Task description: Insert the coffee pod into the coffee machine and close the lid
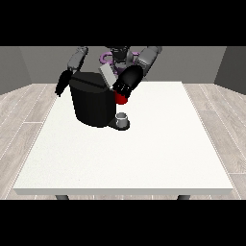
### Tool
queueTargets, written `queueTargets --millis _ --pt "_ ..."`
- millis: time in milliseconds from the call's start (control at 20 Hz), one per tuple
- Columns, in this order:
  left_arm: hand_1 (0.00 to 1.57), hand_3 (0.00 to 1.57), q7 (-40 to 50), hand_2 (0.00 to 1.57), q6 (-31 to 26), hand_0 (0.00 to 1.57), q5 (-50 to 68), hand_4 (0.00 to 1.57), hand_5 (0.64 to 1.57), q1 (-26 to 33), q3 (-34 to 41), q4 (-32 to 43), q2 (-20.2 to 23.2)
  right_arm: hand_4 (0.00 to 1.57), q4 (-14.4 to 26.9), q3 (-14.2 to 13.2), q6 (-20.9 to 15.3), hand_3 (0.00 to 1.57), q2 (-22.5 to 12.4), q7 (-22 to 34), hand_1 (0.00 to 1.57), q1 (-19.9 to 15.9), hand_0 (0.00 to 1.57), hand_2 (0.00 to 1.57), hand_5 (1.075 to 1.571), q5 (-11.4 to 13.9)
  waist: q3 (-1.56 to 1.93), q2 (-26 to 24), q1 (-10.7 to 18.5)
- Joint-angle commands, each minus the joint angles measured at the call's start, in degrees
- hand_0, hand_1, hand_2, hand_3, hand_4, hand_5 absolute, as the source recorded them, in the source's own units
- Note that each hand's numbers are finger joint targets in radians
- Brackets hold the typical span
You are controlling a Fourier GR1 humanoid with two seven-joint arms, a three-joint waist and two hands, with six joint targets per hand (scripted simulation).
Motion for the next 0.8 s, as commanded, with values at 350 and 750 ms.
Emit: queueTargets --millis 350,750 --pt "1.21 0.97 -1.73 1.19 2.55 1.21 0.23 0.0 1.571 -3.27 2.02 0.44 1.03 0.07 0.14 -0.76 1.66 0.0 -1.7 0.76 0.0 -2.92 0.0 0.0 1.571 -0.66 -0.05 2.15 -1.21" --pt "1.04 0.74 -4.66 1.05 4.95 1.04 -2.38 0.0 1.571 -2.76 0.49 0.53 2.27 0.16 -0.63 -0.44 -0.27 0.0 -0.96 1.75 0.0 -4.23 0.0 0.0 1.571 0.64 -0.05 3.37 -1.21"
